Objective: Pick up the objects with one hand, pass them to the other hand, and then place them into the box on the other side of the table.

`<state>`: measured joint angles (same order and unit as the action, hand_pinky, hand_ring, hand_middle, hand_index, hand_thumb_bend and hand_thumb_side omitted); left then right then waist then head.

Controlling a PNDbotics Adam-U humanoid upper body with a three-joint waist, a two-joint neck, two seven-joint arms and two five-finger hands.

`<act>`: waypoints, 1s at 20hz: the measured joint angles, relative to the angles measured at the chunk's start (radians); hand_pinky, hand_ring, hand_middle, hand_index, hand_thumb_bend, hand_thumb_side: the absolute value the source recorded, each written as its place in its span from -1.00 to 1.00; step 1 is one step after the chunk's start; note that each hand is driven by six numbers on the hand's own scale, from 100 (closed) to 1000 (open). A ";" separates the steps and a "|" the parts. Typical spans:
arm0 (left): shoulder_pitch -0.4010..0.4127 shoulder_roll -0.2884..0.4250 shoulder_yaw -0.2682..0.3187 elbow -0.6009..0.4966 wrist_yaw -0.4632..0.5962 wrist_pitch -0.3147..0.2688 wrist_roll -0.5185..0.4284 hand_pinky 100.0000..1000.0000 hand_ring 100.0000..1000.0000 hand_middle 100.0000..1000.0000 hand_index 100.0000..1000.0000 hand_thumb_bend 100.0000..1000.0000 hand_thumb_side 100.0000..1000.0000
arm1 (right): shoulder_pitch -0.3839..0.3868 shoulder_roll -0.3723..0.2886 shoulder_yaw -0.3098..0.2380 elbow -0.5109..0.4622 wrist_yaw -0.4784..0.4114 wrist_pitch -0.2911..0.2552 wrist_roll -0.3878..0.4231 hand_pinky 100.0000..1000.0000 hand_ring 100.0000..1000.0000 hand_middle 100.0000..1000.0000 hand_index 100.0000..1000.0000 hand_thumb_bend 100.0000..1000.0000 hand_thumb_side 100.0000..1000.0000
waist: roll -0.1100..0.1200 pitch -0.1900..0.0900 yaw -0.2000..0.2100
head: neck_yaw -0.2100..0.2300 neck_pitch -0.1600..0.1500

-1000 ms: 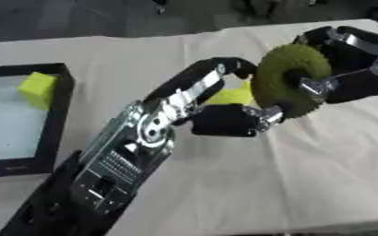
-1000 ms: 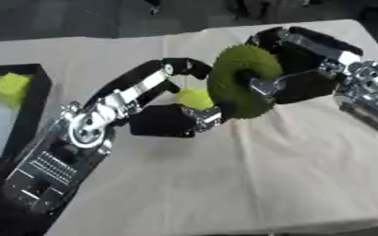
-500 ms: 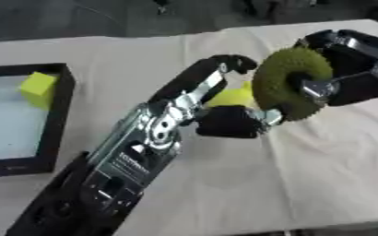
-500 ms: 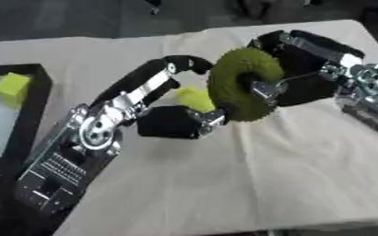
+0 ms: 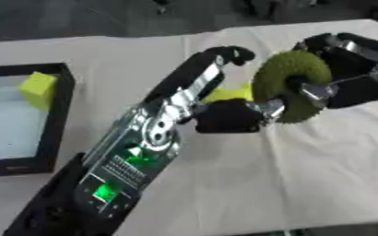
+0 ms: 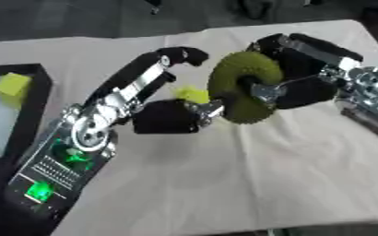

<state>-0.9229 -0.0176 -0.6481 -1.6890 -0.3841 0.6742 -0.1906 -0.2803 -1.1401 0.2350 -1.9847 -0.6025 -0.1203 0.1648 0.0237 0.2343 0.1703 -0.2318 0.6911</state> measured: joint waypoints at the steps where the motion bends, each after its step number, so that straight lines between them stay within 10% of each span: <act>1: 0.000 0.000 0.000 0.007 0.000 0.001 0.005 0.78 1.00 0.64 0.80 -0.26 0.04 | 0.000 0.000 0.001 0.000 0.000 -0.002 0.003 -0.19 -0.44 -0.50 -0.14 -1.00 -1.00 | 0.000 0.000 -0.001 | 0.000 0.000; 20: -0.001 -0.072 -0.013 0.175 0.017 -0.044 -0.022 0.80 1.00 0.63 0.74 -0.29 0.18 | -0.034 0.000 0.000 0.000 -0.064 0.001 0.079 -0.21 -0.45 -0.51 -0.14 -1.00 -1.00 | 0.000 0.000 -0.013 | 0.019 -0.007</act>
<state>-0.9240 -0.0892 -0.6613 -1.5144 -0.3666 0.6297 -0.2124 -0.3144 -1.1401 0.2354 -1.9847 -0.6664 -0.1191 0.2438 0.0237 0.2344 0.1574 -0.2133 0.6843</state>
